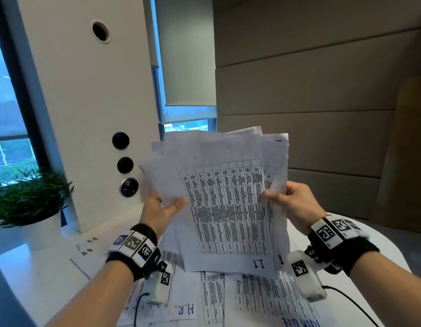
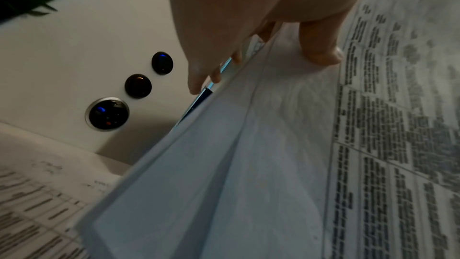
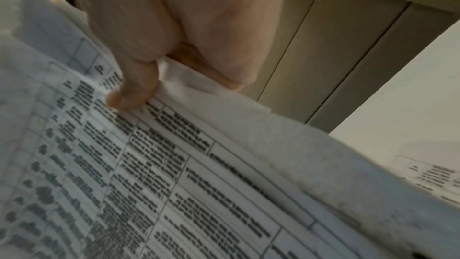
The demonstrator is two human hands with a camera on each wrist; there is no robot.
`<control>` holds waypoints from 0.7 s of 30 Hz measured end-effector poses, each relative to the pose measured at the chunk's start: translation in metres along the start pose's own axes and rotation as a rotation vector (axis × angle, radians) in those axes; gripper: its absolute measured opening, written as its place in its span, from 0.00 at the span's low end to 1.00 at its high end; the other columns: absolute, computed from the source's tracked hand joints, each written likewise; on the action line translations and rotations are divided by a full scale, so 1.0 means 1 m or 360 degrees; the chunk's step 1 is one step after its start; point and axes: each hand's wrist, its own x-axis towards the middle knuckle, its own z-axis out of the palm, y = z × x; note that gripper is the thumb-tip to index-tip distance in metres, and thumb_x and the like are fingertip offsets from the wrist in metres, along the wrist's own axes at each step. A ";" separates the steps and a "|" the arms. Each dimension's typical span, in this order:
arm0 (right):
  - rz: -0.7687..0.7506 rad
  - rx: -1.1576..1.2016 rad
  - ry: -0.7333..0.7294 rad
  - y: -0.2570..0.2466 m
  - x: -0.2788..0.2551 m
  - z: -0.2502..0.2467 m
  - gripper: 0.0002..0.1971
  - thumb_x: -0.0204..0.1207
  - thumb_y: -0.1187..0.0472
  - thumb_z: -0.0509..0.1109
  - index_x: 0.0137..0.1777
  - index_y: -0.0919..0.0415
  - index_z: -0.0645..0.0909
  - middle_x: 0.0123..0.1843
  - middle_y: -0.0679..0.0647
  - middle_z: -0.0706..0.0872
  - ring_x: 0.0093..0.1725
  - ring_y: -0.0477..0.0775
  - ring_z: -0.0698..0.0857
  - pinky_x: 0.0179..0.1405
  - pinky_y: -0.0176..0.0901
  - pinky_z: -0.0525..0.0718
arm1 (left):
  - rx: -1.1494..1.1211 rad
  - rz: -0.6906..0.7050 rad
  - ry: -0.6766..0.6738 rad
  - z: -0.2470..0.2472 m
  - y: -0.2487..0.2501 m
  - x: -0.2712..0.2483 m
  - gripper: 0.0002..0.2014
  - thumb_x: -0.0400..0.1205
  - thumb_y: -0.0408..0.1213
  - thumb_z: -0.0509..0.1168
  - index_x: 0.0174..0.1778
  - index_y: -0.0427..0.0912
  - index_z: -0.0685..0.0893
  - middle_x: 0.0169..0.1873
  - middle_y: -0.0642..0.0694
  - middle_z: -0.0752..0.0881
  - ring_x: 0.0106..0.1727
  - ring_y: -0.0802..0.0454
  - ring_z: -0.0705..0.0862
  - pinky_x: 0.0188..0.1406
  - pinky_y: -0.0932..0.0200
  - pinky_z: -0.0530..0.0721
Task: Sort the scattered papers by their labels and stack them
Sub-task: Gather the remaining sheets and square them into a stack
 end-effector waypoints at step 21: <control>-0.0007 -0.1702 -0.0122 -0.065 0.041 -0.008 0.05 0.76 0.64 0.72 0.40 0.60 0.87 0.35 0.48 0.86 0.33 0.39 0.78 0.36 0.36 0.79 | 0.0071 0.0107 0.0394 -0.019 0.009 0.009 0.17 0.78 0.30 0.71 0.63 0.34 0.82 0.50 0.45 0.86 0.53 0.45 0.84 0.62 0.48 0.80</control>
